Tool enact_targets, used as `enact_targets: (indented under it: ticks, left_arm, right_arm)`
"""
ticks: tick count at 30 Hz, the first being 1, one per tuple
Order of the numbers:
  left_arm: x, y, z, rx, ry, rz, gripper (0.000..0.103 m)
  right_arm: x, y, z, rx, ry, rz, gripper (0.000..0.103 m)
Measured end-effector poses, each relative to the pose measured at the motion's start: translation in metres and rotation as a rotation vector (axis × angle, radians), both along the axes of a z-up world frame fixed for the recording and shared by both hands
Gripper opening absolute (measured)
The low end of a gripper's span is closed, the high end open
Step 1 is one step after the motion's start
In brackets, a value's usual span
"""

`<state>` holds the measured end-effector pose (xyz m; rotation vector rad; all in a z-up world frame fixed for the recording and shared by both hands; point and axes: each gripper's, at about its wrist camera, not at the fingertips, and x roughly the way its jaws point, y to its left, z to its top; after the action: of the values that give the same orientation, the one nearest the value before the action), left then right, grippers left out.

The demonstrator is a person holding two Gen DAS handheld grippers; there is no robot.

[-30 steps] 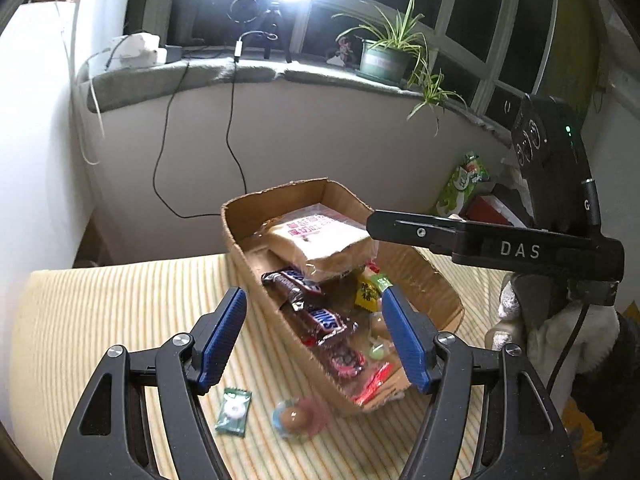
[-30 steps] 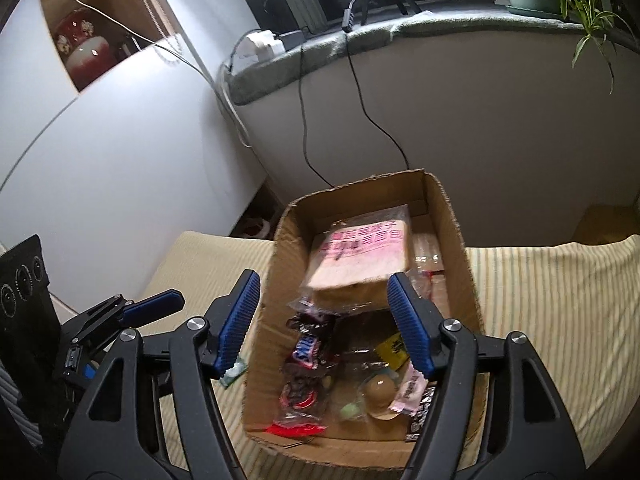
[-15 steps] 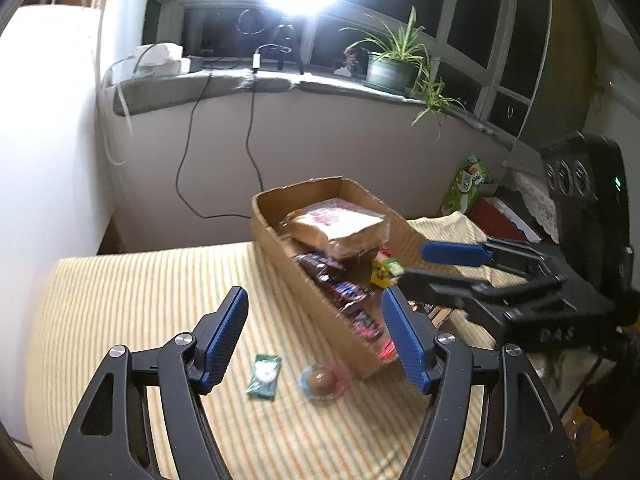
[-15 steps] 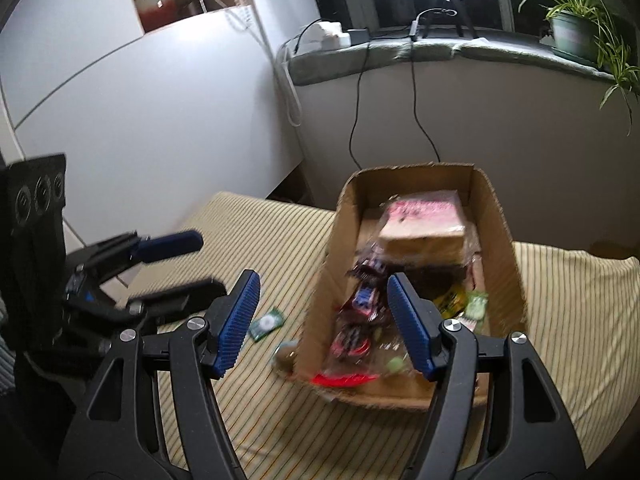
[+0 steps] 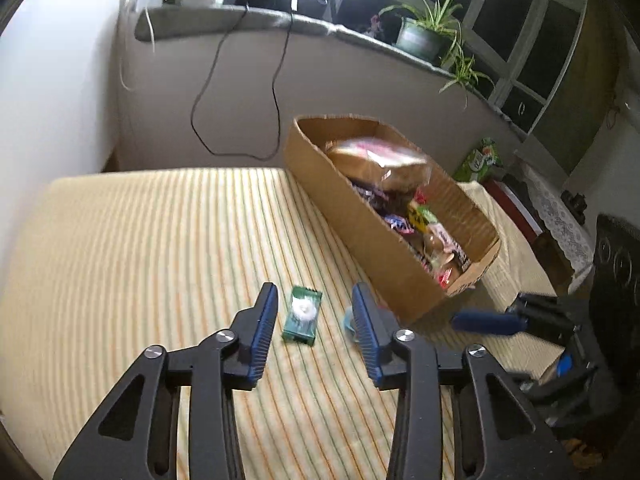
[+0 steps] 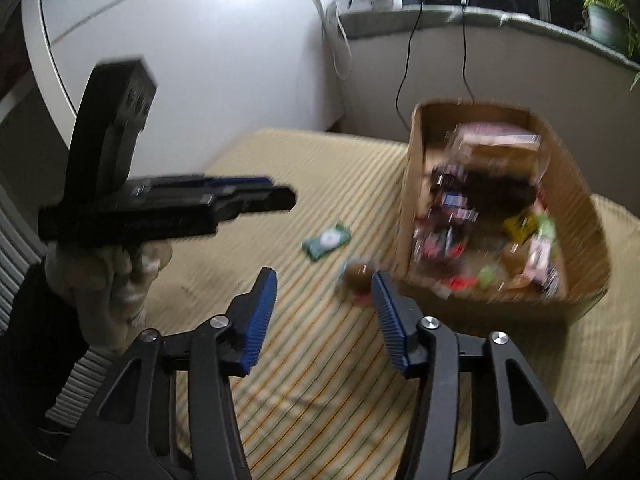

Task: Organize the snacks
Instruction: 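Move both open grippers back to the green candy and chocolate egg, then grasp the green candy with the left gripper while the right grasps the chocolate egg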

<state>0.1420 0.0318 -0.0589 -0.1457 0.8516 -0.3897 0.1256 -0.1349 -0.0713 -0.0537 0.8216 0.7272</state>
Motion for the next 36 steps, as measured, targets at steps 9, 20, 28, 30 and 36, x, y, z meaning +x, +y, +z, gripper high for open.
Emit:
enact_targets:
  ticks: [9, 20, 28, 30, 36]
  left_arm:
    - [0.014, -0.012, -0.018, 0.03, 0.04, -0.056, 0.03]
    - [0.015, -0.02, -0.041, 0.148, 0.06, -0.16, 0.03]
    - [0.02, -0.026, -0.047, 0.244, 0.028, -0.191, 0.029]
    - [0.019, -0.025, -0.048, 0.253, 0.014, -0.192, 0.023]
    - [0.023, -0.009, -0.051, 0.186, 0.001, -0.182, 0.023]
  right_arm:
    - [0.006, 0.009, -0.031, -0.037, 0.073, -0.049, 0.041]
    - [0.015, 0.027, -0.051, -0.049, 0.116, -0.2, 0.041]
    - [0.015, 0.035, -0.055, -0.05, 0.098, -0.31, 0.041]
    - [0.016, 0.037, -0.055, -0.053, 0.094, -0.336, 0.041]
    - [0.019, 0.042, -0.057, -0.053, 0.091, -0.376, 0.041]
